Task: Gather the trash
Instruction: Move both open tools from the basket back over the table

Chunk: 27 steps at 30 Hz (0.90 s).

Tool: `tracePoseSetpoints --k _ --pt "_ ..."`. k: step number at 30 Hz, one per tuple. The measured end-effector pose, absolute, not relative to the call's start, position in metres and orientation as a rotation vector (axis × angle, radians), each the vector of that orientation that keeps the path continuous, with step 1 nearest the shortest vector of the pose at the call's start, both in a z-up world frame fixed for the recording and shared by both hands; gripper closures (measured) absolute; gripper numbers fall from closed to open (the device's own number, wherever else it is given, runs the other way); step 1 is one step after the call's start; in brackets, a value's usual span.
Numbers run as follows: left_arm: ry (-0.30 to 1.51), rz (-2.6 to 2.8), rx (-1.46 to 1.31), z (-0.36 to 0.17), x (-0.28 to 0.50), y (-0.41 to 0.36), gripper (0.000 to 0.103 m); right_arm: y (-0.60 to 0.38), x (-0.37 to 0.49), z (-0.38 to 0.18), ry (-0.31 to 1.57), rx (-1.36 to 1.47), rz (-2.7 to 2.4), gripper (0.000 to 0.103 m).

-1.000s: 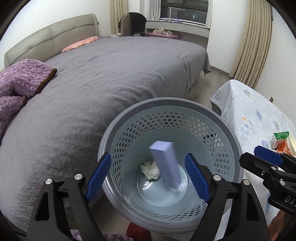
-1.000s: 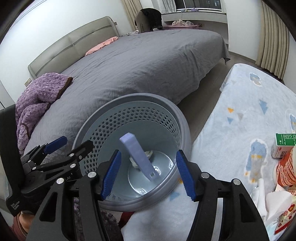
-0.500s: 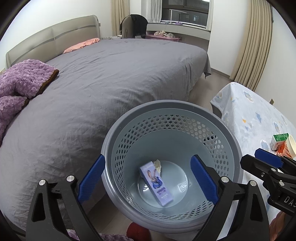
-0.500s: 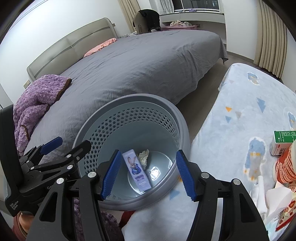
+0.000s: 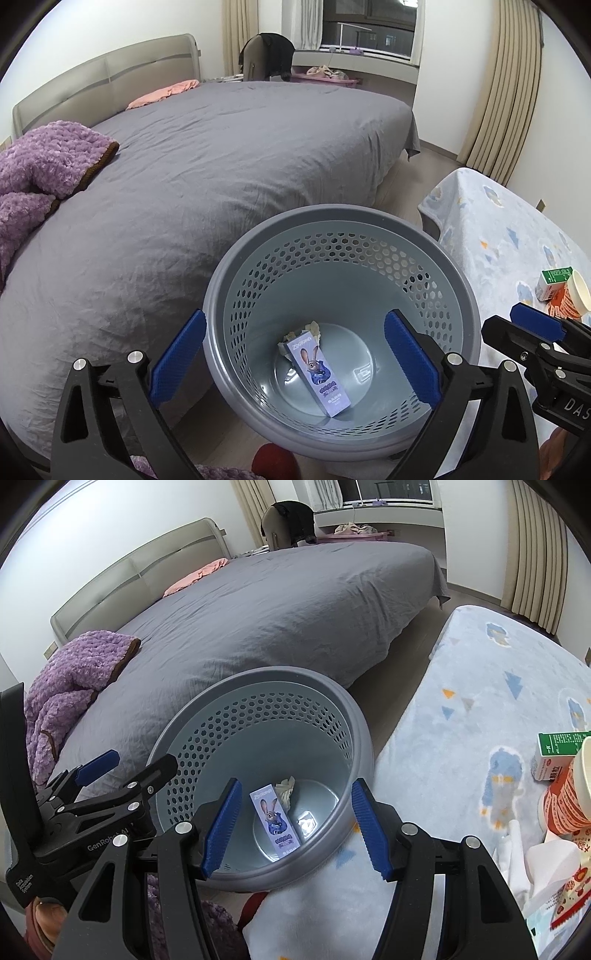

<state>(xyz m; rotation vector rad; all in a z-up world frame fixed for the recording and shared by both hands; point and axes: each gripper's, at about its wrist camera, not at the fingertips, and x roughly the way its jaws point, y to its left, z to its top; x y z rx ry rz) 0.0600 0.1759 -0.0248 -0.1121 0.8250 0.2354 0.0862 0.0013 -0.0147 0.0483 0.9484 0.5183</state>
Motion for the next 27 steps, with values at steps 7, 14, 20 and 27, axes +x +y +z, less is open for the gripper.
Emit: tracePoseSetpoints --k 7,14,20,27 --pt "0.817 0.224 -0.101 -0.023 0.057 0.170 0.007 -0.006 0.079 -0.011 0.938 0.056 0.494 0.044" --pt "0.811 0.197 -0.092 -0.021 0.054 0.160 0.007 -0.020 0.067 -0.007 0.929 0.067 0.455 0.044" --pt "0.801 0.160 -0.081 -0.017 0.051 0.144 0.007 -0.041 0.054 -0.004 0.924 0.088 0.409 0.044" --pt "0.785 0.100 -0.059 -0.011 0.047 0.116 0.007 -0.076 0.033 -0.002 0.913 0.128 0.334 0.044"
